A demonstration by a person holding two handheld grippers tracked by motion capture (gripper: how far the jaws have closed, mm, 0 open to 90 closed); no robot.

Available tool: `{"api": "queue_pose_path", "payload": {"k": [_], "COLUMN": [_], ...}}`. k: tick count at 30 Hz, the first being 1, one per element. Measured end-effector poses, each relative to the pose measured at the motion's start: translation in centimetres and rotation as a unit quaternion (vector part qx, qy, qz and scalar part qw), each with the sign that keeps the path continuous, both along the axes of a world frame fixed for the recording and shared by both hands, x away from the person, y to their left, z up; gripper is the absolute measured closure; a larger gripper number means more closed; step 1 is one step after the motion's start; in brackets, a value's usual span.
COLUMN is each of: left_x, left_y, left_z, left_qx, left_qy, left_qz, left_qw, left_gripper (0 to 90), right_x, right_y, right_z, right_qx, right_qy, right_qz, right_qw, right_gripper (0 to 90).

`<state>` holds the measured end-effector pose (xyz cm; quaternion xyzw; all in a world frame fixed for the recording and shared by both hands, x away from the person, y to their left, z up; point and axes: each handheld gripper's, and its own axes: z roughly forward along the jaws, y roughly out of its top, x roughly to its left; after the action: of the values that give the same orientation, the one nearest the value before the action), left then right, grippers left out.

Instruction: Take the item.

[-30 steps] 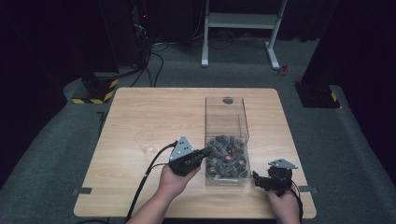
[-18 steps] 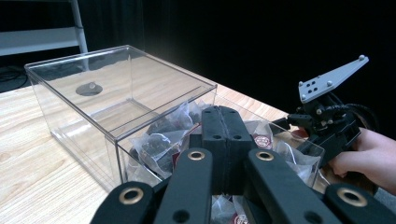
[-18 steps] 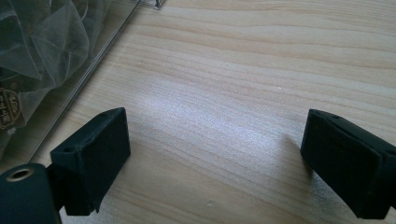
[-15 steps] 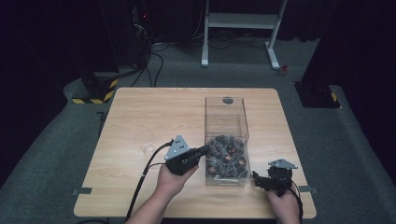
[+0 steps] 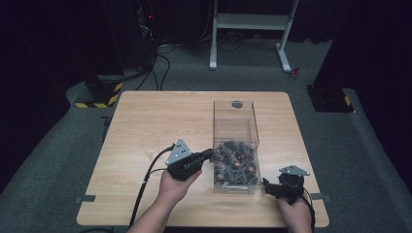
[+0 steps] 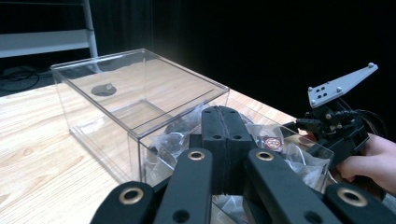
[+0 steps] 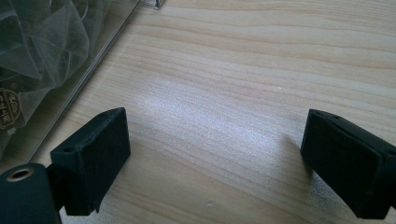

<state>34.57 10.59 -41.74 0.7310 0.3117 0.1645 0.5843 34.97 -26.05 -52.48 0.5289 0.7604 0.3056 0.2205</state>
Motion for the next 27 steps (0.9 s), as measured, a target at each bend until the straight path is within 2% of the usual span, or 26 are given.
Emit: {"api": "queue_pose_path", "payload": {"k": [16,27], "left_x": [0.1,0.1], "left_y": [2.1,3.5], "left_z": [-0.6,-0.5], "left_qx": [-0.008,-0.007], "left_qy": [0.005,0.003], "left_qz": [0.024,0.037], "left_qw": [0.9997,0.9993], "left_gripper": [90.0,90.0], "right_x": [0.0,0.0], "right_y": [0.0,0.0], "right_z": [0.0,0.0], "right_qx": [0.000,0.000], "right_qy": [0.000,0.000], "right_qz": [0.000,0.000], "right_qw": [1.0000,1.0000], "right_gripper": [8.0,8.0]}}
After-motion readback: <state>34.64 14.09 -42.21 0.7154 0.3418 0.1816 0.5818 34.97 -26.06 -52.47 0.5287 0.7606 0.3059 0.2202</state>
